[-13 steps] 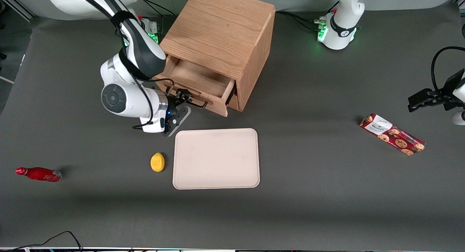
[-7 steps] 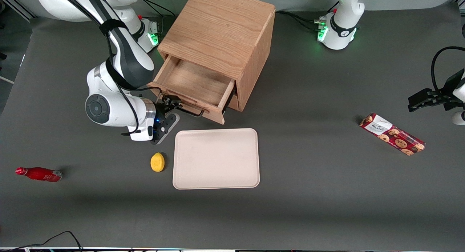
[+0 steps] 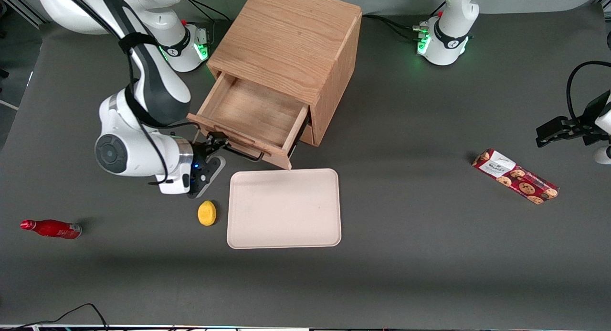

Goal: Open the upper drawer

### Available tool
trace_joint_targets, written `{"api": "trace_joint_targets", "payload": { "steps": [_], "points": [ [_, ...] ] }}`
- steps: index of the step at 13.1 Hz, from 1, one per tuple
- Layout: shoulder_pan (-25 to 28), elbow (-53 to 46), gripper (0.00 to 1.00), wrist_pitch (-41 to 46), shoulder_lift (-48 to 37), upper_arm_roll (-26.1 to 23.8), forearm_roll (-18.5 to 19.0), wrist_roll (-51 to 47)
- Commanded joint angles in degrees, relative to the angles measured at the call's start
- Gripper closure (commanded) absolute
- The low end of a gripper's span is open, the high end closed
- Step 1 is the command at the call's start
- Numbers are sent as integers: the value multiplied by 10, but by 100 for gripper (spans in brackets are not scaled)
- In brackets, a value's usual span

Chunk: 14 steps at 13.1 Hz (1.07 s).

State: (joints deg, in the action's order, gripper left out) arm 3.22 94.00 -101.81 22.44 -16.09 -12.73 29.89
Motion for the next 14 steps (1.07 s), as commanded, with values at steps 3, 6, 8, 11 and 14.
{"api": "trace_joint_targets", "payload": {
  "steps": [3, 6, 8, 11, 14],
  "points": [
    [3, -84, 0, 42, 45, 7, 30, 18],
    [4, -97, 0, 42, 52, 25, 31, 46],
    [3, -109, 0, 42, 57, 29, 32, 63],
    [4, -119, 0, 42, 64, 35, 47, 67],
    [4, -132, 0, 42, 68, 36, 63, 79]
  ]
}}
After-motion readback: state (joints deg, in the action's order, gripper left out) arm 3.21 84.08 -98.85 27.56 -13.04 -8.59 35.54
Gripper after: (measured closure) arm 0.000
